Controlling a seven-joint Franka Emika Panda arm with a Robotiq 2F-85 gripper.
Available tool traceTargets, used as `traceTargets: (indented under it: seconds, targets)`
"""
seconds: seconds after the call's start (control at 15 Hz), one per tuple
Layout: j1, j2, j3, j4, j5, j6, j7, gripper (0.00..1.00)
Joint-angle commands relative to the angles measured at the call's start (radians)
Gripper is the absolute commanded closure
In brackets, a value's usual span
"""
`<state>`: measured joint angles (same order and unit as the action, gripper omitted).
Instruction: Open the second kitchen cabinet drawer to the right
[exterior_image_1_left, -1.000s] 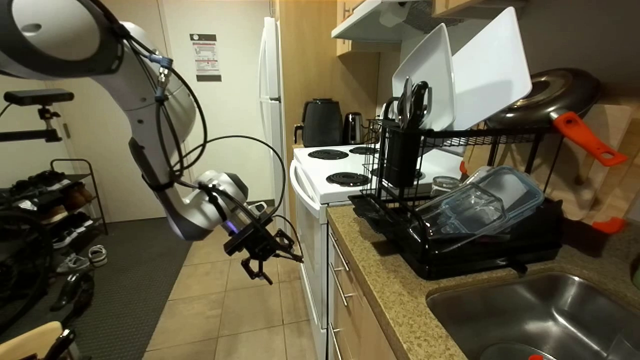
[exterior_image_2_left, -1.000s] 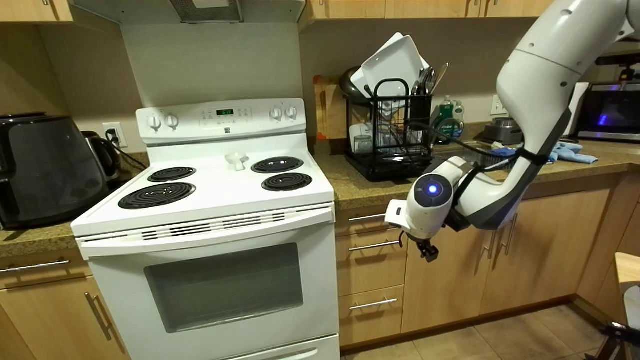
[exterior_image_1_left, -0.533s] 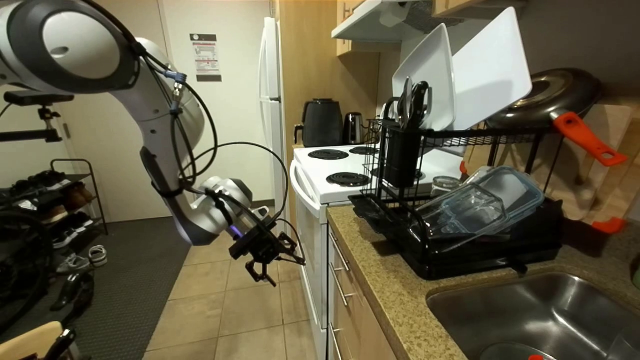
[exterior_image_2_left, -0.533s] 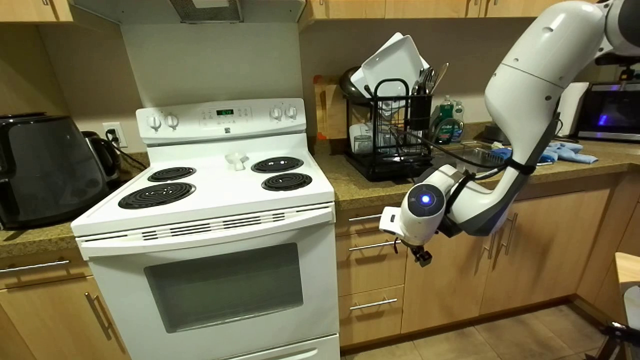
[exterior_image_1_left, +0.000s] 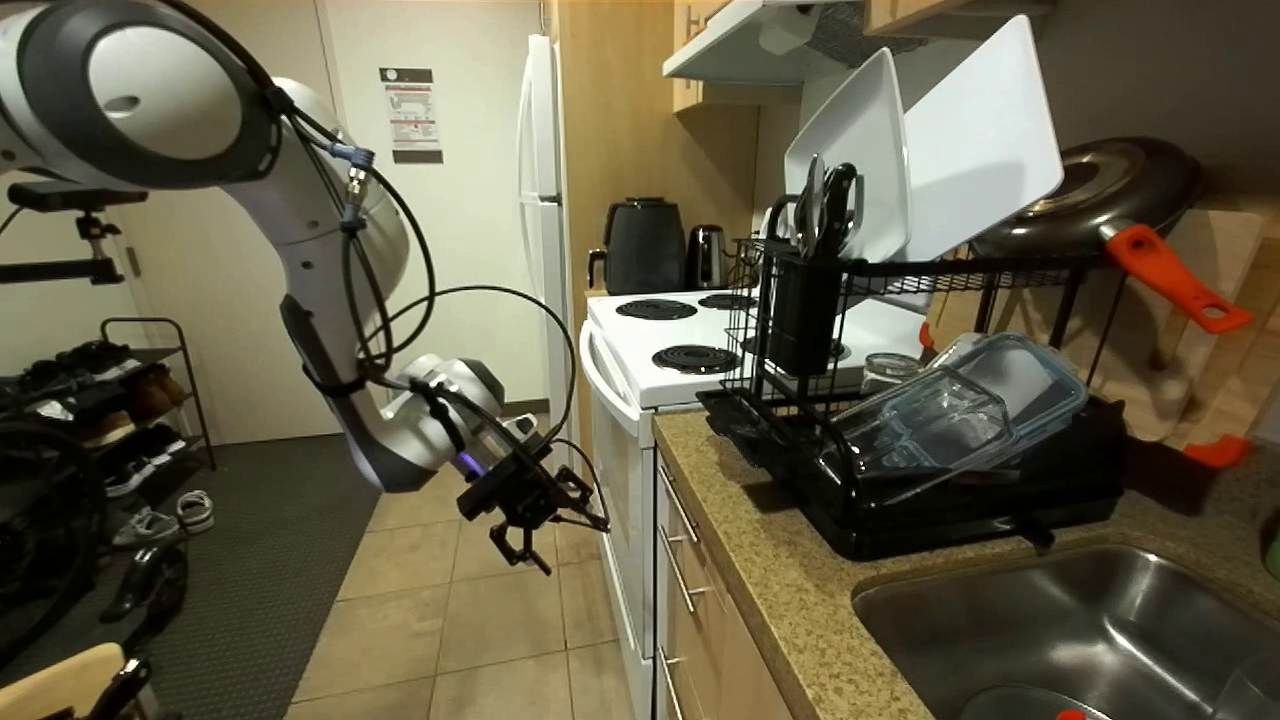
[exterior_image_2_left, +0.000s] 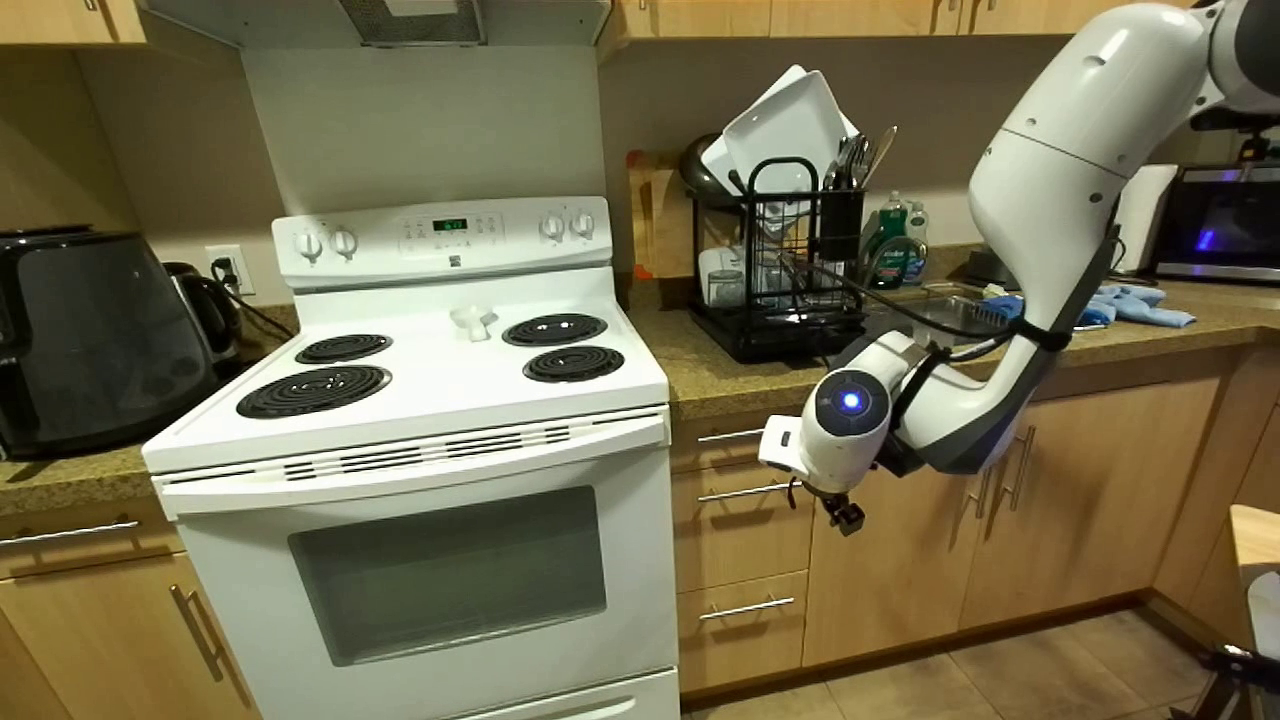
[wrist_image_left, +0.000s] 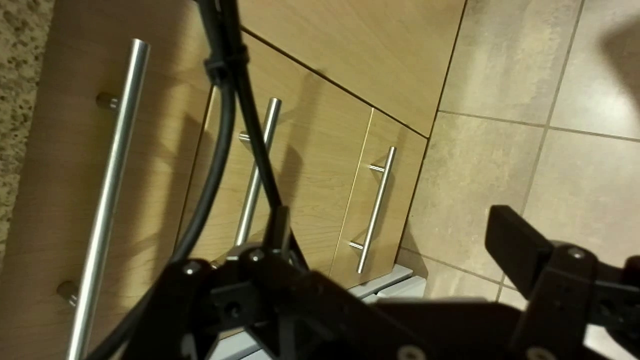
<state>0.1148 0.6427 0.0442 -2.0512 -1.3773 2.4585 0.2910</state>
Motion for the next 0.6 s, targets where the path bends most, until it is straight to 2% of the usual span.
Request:
traceTargets:
  seconds: [0.0,0.27,0.53]
  targets:
    - [0.027,0.043,-0.005,0.014,-0.068,-0.016,0.062,0.0]
    - [0.055,0.11,-0.006,0.048,-0.159,-0.046,0.157,0.0]
    - [0.073,0.194,-0.005,0.125,-0.285,-0.126,0.267,0.0]
